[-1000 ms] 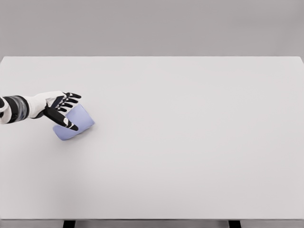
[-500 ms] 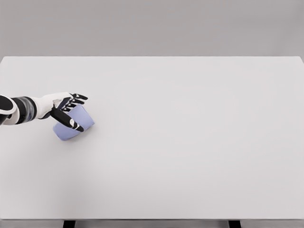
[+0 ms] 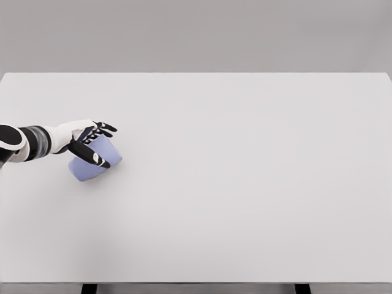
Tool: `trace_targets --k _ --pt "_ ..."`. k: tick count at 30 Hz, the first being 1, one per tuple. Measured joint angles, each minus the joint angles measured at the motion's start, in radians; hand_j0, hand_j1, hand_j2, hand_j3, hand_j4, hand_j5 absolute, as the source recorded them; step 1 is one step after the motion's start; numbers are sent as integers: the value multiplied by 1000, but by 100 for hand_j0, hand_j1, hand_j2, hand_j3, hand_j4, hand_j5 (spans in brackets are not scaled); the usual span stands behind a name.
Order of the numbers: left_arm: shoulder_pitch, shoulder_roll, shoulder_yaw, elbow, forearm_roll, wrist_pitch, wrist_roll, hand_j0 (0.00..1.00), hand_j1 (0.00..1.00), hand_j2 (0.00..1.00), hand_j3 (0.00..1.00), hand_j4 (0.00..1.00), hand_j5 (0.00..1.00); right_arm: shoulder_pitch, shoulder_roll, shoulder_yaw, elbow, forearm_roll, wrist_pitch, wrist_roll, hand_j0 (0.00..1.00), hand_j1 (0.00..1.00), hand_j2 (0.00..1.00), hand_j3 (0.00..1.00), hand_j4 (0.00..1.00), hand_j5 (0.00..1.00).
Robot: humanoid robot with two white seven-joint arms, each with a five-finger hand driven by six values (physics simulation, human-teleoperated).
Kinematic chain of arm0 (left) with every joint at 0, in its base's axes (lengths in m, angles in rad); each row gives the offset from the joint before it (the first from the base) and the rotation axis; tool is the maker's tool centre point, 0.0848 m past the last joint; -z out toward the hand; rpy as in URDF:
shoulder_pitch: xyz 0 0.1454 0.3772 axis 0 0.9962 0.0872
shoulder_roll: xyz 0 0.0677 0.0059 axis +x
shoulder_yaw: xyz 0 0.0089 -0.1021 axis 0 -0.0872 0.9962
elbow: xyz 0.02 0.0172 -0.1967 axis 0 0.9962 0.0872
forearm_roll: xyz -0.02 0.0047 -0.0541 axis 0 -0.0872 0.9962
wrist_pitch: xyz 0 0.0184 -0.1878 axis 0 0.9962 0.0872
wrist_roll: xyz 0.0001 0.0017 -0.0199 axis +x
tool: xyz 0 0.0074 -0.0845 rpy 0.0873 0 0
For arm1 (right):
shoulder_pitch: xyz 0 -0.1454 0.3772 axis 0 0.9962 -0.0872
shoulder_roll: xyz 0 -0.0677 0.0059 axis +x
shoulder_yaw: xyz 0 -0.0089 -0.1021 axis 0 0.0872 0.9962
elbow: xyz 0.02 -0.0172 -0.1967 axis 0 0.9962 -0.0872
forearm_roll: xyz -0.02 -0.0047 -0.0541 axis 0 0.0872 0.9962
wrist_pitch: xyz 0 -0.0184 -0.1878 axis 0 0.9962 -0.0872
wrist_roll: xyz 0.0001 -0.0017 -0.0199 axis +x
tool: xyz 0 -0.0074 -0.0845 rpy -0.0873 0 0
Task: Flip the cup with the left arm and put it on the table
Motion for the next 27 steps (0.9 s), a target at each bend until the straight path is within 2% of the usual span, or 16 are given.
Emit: trace_targets --k 7,12,14,24,27 --pt "14 -2 0 0 -1 0 -1 86 86 86 86 86 86 -2 0 0 0 0 0 0 100 100 100 100 100 100" --pt "20 -5 1 0 -1 0 -1 68 68 68 68 68 68 -2 0 0 0 0 0 0 100 100 100 100 100 100" --pt "20 -6 1 0 -1 0 -1 64 64 64 64 64 64 -2 0 0 0 0 0 0 100 100 100 100 100 100" --pt "21 9 18 0 -32 -4 -12 64 64 64 64 64 64 -2 0 0 0 0 0 0 100 100 100 100 100 100" --pt "31 35 21 1 -34 -82 -14 63 63 63 63 63 63 -2 0 0 0 0 0 0 100 100 100 100 100 100"
